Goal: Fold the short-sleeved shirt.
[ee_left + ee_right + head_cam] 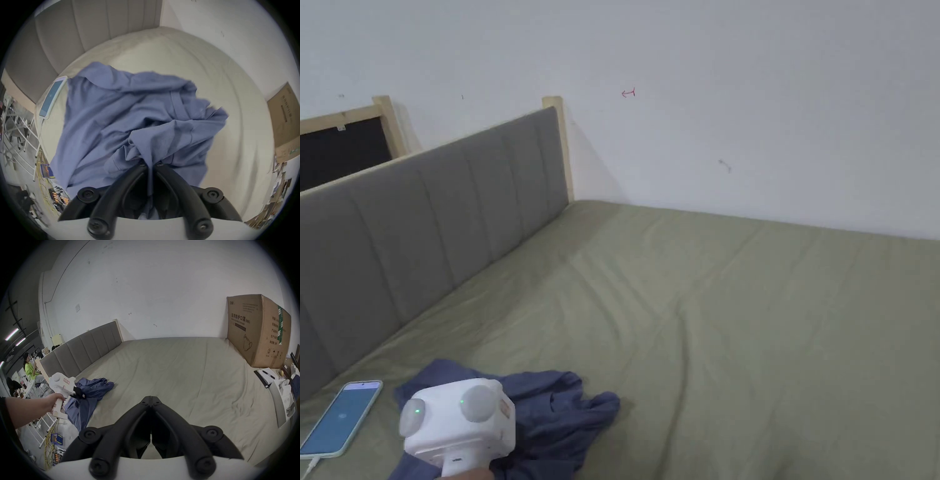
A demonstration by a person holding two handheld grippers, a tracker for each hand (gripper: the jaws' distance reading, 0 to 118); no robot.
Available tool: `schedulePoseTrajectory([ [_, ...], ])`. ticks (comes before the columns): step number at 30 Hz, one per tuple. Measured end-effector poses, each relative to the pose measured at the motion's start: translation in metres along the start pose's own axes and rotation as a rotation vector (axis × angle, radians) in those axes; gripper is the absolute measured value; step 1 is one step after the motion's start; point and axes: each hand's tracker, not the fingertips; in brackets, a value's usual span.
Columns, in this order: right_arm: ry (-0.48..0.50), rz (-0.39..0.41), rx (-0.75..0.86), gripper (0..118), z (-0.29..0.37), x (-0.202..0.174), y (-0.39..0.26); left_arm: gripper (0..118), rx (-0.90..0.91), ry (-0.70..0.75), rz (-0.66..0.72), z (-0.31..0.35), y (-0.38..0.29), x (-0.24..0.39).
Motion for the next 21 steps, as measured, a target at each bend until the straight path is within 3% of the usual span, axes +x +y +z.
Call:
schedulePoseTrajectory([
  [4,-0.005,-0.001,0.035,0,0.021,0.009,0.006,0,0.172,-0.109,-0.014,0.087,0.025,0.002],
  [12,-0.055,-0.033,0.141,0,0.063,0.035,0.019,0,0.512,-0.221,-0.466,0.322,0.030,0.111],
  [17,-0.100,-0.073,0.201,0,0.085,0.055,0.026,0,0.588,-0.505,-0.589,0.400,-0.004,0.190],
  [21,-0.142,-0.102,0.245,0,0.102,0.073,0.029,0,0.670,-0.703,-0.661,0.424,-0.026,0.262],
])
